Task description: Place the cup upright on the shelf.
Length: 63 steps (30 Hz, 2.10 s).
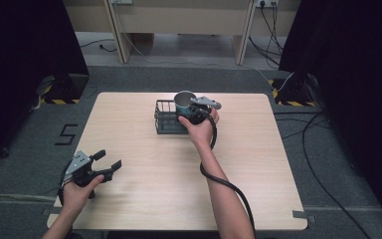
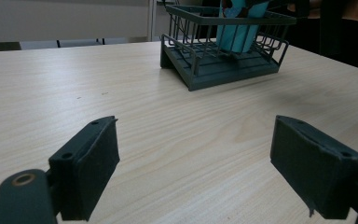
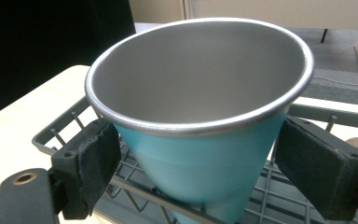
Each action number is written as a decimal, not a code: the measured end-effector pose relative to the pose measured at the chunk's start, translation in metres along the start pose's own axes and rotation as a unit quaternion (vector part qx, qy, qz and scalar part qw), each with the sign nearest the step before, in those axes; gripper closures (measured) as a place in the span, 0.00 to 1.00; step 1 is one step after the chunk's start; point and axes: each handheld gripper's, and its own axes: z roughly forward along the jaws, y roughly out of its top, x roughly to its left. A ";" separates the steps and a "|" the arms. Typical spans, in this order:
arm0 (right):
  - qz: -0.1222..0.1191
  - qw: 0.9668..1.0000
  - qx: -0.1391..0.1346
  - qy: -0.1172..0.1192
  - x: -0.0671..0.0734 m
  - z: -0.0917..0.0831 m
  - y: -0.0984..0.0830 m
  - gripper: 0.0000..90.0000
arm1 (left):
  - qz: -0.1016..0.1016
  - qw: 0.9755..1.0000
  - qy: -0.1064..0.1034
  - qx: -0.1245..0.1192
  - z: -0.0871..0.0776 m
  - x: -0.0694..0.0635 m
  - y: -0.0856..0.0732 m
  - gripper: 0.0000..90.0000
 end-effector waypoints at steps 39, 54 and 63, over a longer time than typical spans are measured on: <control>-0.007 1.000 0.008 0.004 -0.017 -0.054 -0.022 0.17 | 0.001 1.000 0.004 0.000 0.001 0.000 0.000 0.16; -0.010 1.000 0.007 0.003 -0.025 -0.076 -0.030 0.17 | 0.001 1.000 0.005 0.001 0.000 -0.001 0.000 0.16; -0.015 1.000 0.005 -0.002 -0.032 -0.092 -0.037 0.17 | 0.002 1.000 0.005 0.000 0.001 -0.002 0.000 0.16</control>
